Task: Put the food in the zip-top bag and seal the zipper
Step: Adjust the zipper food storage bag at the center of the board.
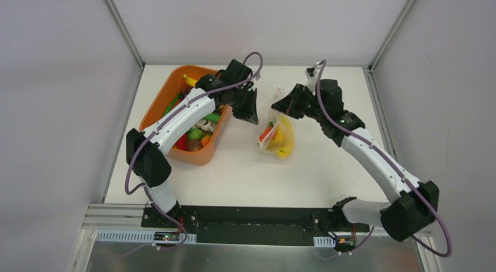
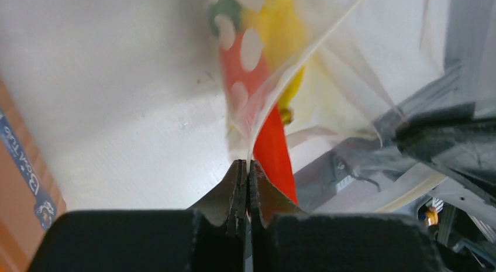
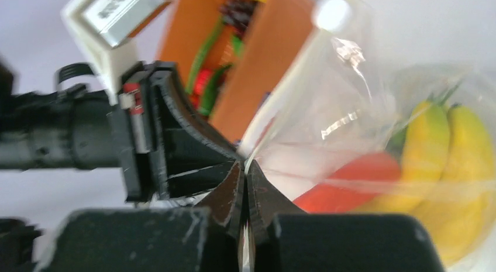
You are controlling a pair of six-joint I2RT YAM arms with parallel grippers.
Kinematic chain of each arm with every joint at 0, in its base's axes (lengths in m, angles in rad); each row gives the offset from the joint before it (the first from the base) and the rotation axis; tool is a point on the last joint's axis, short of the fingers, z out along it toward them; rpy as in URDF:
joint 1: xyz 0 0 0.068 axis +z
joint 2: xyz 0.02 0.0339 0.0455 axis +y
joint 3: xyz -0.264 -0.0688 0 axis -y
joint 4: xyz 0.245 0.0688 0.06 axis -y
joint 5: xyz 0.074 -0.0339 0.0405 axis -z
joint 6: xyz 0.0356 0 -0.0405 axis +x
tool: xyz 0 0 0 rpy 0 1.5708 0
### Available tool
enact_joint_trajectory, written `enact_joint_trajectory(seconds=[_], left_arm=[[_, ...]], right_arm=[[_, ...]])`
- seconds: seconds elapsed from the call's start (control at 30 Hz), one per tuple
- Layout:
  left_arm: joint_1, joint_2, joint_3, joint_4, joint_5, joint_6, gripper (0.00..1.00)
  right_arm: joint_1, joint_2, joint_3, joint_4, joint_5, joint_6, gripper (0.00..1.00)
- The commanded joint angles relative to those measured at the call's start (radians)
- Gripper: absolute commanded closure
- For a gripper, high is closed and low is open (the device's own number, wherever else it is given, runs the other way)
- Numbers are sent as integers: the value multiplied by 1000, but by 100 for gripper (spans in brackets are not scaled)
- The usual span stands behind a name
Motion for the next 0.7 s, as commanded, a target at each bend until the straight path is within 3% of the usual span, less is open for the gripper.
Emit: enact_joint_trajectory(seconds=[0.0,0.1,0.17,0.23,0.33,0.67], left_arm=[[-9,-80,-79,74,77,-16,100],[-3,-139,-30,71,75,14,100],[16,-98,34,-14,92,35,100],[23,-82,31,-41,-14,5,100],[35,-107,-76,61,61,-26,100],[88,-249,-155,64,-54,46,40]], right_arm=[[1,26,-24,-28,-33,-7,100],[0,-28,-51,167,-202,13,100],[1,-30,-27,195,-264,7,100],[1,-29,-12,167,-204,0,100],[0,-26,-35,133,-143,-7,100],[1,-51,-78,191,-179,22,100]])
